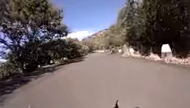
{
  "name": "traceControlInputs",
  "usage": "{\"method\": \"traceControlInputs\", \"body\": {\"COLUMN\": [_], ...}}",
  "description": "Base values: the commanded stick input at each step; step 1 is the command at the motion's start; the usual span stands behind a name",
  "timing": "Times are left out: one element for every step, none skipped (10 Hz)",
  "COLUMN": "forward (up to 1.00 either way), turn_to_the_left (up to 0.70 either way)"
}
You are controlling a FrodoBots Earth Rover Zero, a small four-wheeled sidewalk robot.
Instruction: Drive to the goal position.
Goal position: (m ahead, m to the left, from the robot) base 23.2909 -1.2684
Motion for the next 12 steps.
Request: {"method": "traceControlInputs", "body": {"forward": [0.85, 0.85, 0.85, 0.85, 0.85, 0.85, 0.85, 0.85, 0.85, 0.85, 0.85, 0.85], "turn_to_the_left": [-0.34, -0.34, -0.34, -0.34, -0.34, -0.34, 0.0, 0.0, 0.0, 0.0, 0.0, 0.0]}}
